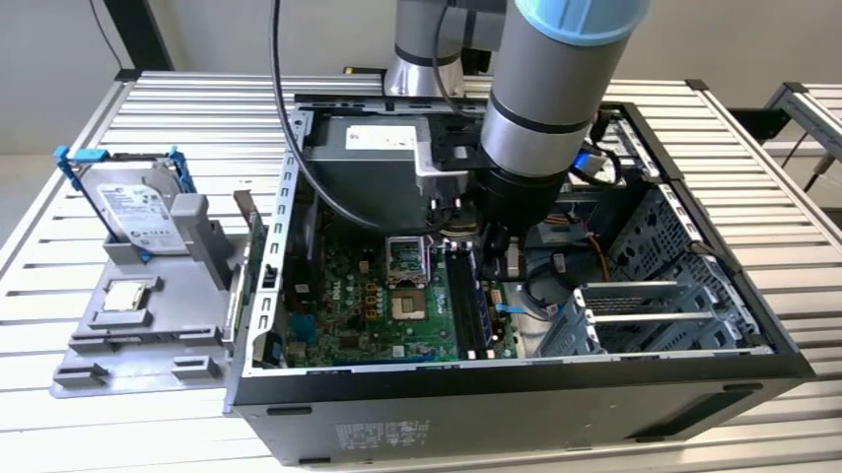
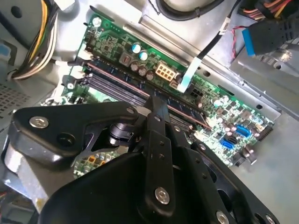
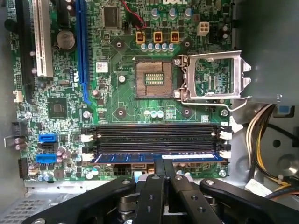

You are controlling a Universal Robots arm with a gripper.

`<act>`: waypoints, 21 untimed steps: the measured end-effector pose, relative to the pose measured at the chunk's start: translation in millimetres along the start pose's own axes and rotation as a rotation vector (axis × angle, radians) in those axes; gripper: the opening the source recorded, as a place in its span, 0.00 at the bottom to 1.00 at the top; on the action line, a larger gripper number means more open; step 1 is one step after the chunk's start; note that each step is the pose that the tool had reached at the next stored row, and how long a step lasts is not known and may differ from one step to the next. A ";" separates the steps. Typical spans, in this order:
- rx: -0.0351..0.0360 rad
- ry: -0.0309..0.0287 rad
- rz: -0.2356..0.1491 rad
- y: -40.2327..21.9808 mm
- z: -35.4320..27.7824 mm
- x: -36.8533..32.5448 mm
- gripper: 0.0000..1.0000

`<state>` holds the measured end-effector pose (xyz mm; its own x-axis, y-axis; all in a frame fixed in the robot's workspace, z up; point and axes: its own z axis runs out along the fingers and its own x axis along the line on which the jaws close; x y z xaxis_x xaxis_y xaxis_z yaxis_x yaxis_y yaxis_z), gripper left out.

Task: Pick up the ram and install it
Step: 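Press down the ram until it locks into place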

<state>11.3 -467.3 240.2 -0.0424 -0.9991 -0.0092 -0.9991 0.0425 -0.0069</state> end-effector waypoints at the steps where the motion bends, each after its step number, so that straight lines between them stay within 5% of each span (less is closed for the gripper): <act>1: 0.0000 0.0002 0.000 -0.5 1.8 0.0 0.00; 14: -0.0005 0.0021 0.000 -1.3 22.8 0.3 0.00; 17: 0.0004 -0.0023 0.000 -1.4 14.7 -0.4 0.00; 21: -0.0015 0.0003 0.000 -1.5 -4.7 -0.1 0.00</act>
<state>12.7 -467.3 244.9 -0.0425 -0.9991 -0.0089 -0.9991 0.0426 -0.0054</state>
